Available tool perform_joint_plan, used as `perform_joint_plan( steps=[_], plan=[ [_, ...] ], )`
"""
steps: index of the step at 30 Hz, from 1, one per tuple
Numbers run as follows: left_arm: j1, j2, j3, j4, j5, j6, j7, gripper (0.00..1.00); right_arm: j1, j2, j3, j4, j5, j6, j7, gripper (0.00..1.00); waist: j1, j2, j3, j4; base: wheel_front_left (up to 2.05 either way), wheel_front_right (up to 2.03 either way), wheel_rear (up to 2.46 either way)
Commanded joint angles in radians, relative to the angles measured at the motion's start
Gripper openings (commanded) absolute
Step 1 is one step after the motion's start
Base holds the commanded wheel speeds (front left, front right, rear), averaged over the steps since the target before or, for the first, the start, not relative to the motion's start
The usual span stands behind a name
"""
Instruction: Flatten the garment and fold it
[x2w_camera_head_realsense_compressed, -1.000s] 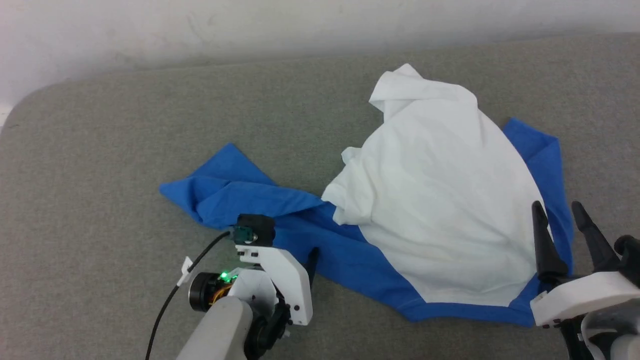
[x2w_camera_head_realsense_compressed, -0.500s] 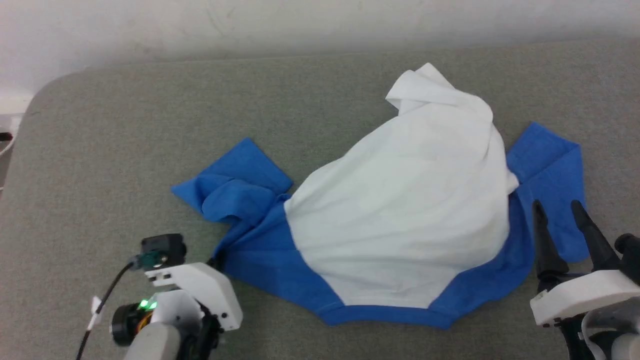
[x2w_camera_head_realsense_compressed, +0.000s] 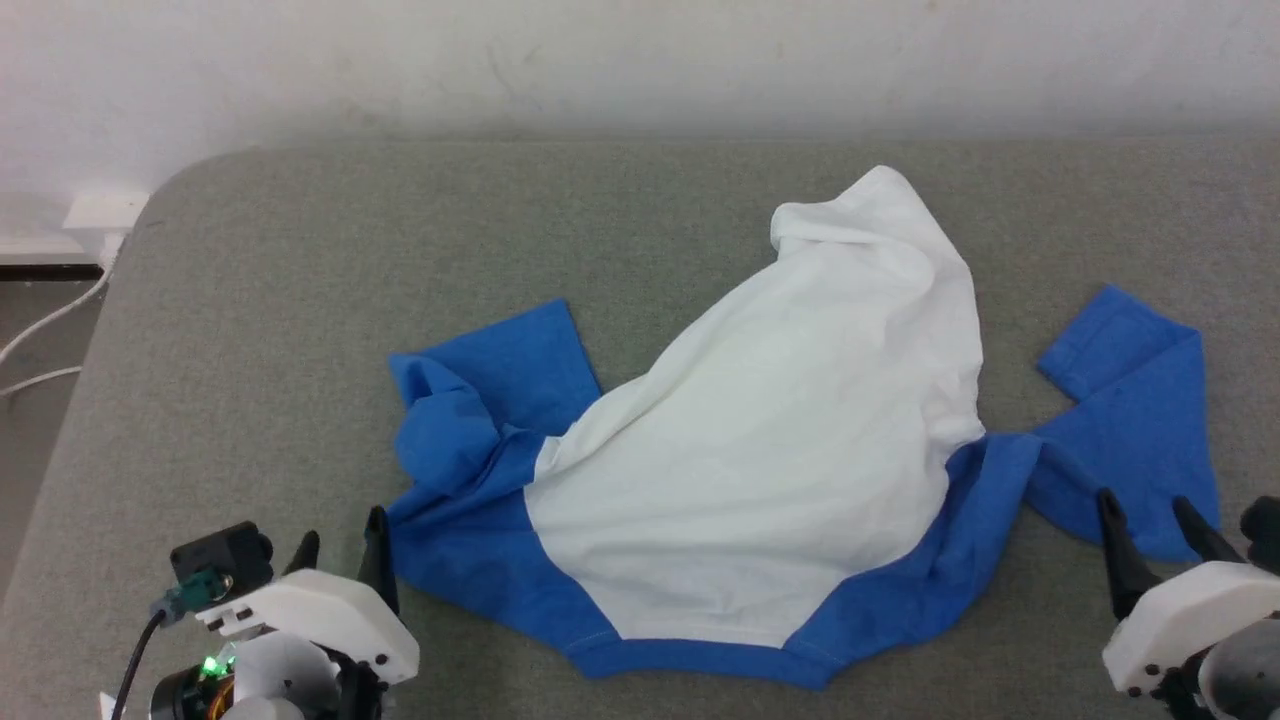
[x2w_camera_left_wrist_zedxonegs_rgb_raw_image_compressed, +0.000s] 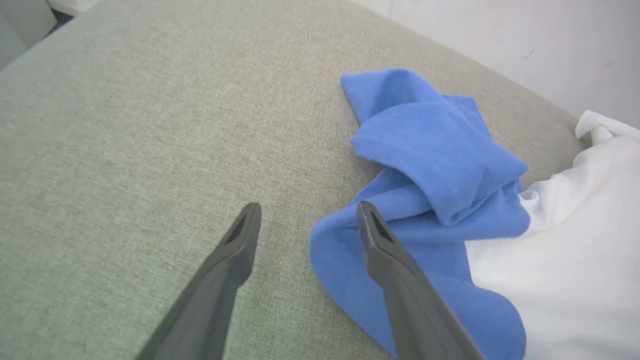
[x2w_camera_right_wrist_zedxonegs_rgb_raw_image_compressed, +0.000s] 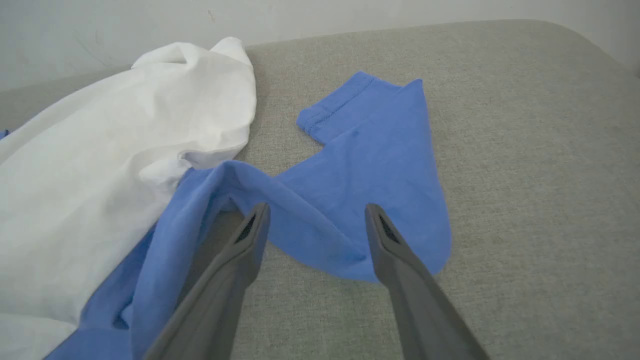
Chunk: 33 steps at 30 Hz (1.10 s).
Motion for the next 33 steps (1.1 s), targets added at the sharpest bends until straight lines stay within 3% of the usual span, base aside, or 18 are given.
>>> perform_joint_plan(
  steps=[1,8,13,14,15,16,23,28,33],
  plan=[
    [0.006,-0.001,0.007,0.001,0.021,-0.005,-0.061,1.0,-0.004,0.0,-0.035,0.017,-0.031,-0.001,0.025,1.0,0.0,-0.0001,-0.005,0.011,0.0,0.0,0.0],
    [-0.038,-0.018,-0.002,-0.002,0.083,-0.044,-0.322,1.0,-0.096,0.0,-0.148,0.141,-0.132,-0.001,0.118,1.0,0.0,-0.0001,0.017,0.046,0.0,0.0,0.0],
    [-0.078,-0.033,-0.019,0.014,0.11,-0.063,-0.401,1.0,-0.163,0.0,-0.196,0.254,-0.192,-0.001,0.205,1.0,0.0,-0.0001,0.044,0.064,0.0,0.0,0.0],
    [-0.083,-0.037,-0.022,0.019,0.112,-0.066,-0.405,1.0,-0.172,0.0,-0.202,0.279,-0.199,-0.001,0.237,0.65,0.0,-0.0001,0.05,0.067,0.0,0.0,0.0],
    [-0.089,-0.039,-0.025,0.022,0.113,-0.07,-0.409,1.0,-0.181,0.0,-0.206,0.294,-0.209,-0.001,0.259,0.4,0.0,-0.0001,0.056,0.069,0.0,0.0,0.0],
    [-0.095,-0.043,-0.028,0.027,0.114,-0.074,-0.412,1.0,-0.192,0.0,-0.211,0.302,-0.217,-0.001,0.268,0.01,0.0,-0.0001,0.061,0.071,0.0,0.0,0.0],
    [-0.122,-0.051,-0.03,0.047,0.114,-0.085,-0.423,1.0,-0.249,-0.008,-0.254,0.266,-0.306,-0.001,0.272,0.0,0.0,-0.0001,0.09,0.074,0.0,0.0,0.0],
    [-0.141,-0.043,-0.024,0.059,0.112,-0.092,-0.427,1.0,-0.348,-0.118,-0.301,0.271,-0.343,-0.001,0.22,0.0,0.0,-0.0001,0.114,0.067,0.0,0.0,0.0],
    [-0.164,-0.035,-0.026,0.063,0.114,-0.098,-0.428,1.0,-0.465,-0.216,-0.313,0.383,-0.335,-0.001,0.104,0.0,0.0,-0.0001,0.141,0.067,0.0,0.0,0.0]
  ],
)
